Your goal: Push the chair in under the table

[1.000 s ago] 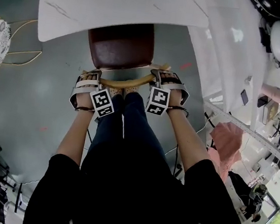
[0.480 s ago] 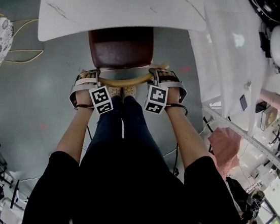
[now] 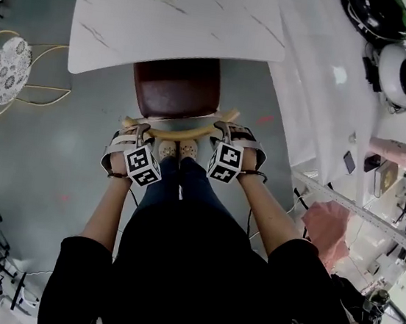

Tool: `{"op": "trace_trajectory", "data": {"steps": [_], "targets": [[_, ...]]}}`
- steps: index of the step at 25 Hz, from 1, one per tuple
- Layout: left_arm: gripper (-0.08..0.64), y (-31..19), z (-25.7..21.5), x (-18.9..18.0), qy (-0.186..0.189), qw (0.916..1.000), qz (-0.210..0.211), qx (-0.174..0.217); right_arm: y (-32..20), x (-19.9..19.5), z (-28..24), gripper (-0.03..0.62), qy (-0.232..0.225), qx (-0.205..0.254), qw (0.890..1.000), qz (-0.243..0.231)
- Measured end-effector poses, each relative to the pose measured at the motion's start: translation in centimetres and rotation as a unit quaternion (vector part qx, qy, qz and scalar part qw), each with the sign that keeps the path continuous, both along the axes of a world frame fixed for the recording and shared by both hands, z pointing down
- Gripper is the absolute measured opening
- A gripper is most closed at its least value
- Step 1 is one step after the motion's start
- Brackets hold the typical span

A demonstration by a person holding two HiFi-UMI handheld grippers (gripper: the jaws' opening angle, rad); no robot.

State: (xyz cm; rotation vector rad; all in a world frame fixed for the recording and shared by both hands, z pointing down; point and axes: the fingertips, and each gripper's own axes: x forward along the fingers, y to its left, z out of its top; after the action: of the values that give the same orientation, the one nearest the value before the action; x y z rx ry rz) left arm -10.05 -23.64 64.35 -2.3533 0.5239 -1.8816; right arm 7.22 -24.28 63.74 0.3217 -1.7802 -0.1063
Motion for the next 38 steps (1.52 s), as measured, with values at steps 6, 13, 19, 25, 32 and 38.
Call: {"op": "trace_trajectory", "data": {"steps": [6,13,19,25,32,38], "targets": [[0.011,-3.1,-6.3,1.4,0.100,0.9886,-0.093,0.063,-2.5,-1.4,-5.5,0.040,-0.117,0.035,0.986,0.112],[0.008,-8.2,-17.8,1.0,0.239,0.9359,-0.186,0.180,-7.5,-2.0,-16.1,0.023,-0.259,0.130,0.931,0.221],[0.008,-10.2,-27.9,1.0,0.318,0.8829,-0.202,0.280,-10.4,-2.0,-27.0,0.021,-0.354,0.235,0.874,0.235],[0.008,-10.3,-35.5,0.8,0.409,0.8237,-0.231,0.317,-11.0,-1.0,-36.0,0.021,-0.452,0.291,0.802,0.263],[0.008,-9.5,-39.8,0.3,0.463,0.7775,-0.251,0.344,-9.5,-1.6,-39.8,0.021,-0.493,0.314,0.770,0.257],[0.008,-9.0,-40.5,0.6,0.461,0.7768,-0.244,0.353,-9.1,-1.7,-40.8,0.021,-0.497,0.325,0.764,0.253]]}}
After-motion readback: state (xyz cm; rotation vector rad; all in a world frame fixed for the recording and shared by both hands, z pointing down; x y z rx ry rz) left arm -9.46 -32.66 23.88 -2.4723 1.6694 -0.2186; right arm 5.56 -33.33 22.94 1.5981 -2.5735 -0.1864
